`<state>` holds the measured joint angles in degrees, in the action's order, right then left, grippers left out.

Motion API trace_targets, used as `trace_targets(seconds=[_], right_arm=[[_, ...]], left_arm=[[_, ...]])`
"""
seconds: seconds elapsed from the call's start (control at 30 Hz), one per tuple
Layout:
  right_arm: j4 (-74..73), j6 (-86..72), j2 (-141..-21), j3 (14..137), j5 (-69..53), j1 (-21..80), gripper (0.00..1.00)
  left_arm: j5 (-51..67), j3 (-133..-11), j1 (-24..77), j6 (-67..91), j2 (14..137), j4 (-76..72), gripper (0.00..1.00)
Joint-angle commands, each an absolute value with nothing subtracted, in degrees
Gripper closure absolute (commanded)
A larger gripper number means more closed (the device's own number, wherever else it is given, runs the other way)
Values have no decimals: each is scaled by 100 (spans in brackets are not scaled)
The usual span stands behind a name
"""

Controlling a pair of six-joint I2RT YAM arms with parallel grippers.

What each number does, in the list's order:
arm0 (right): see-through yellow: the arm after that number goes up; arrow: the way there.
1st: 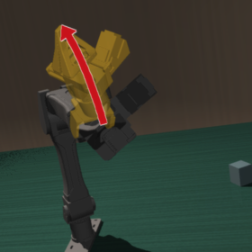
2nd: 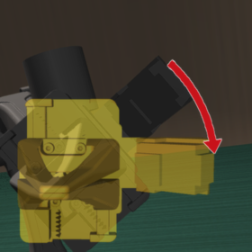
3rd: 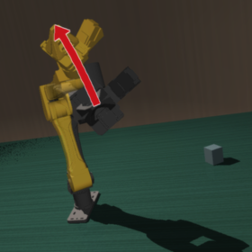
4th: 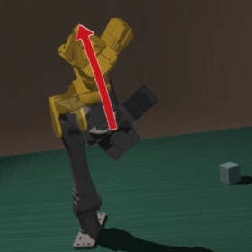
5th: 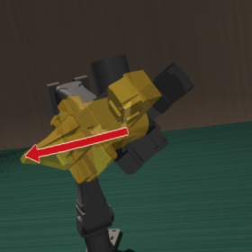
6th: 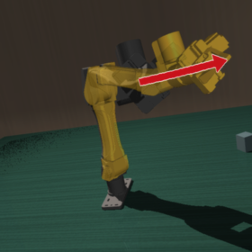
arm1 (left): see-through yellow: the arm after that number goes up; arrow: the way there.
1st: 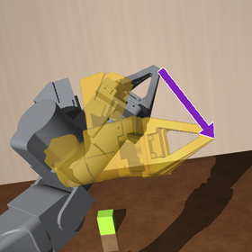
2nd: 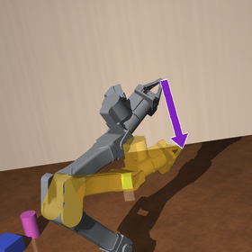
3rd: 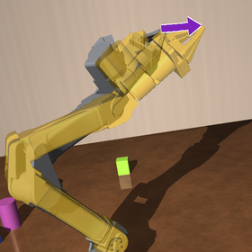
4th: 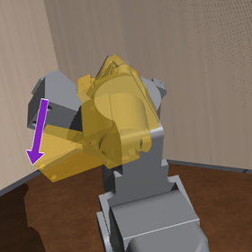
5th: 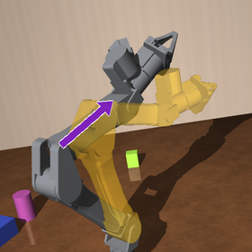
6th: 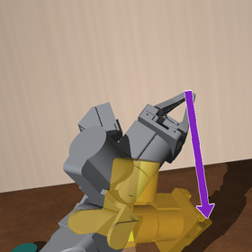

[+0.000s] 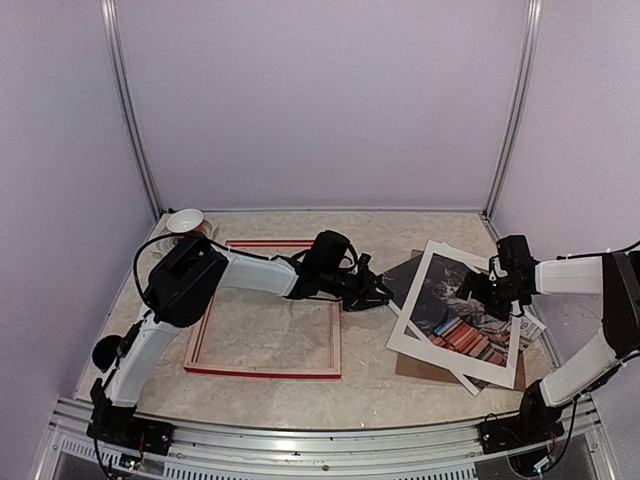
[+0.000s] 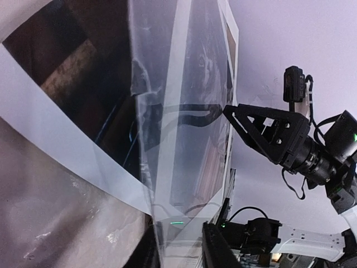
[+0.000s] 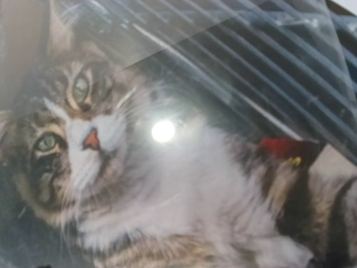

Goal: Put the photo into the frame
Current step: Move the glass panel to the frame body.

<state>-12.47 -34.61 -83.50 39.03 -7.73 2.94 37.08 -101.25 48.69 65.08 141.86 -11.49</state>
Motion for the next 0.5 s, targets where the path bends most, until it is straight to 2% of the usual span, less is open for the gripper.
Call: trace_targets(seconds=[0.0, 0.13, 0.47], right_arm=[[-1301, -3496, -8335, 3850, -799, 334, 1], [-1537, -3504, -8138, 3975, -744, 376, 1], [-2272, -3455, -7234, 4620, -584, 413, 1]], left_arm=[[3765, -10046, 4868, 6498, 14284, -1428, 84], [3701, -9998, 4844, 6420, 14179, -1402, 100], [3507, -9781, 4685, 5998, 13502, -1123, 100]])
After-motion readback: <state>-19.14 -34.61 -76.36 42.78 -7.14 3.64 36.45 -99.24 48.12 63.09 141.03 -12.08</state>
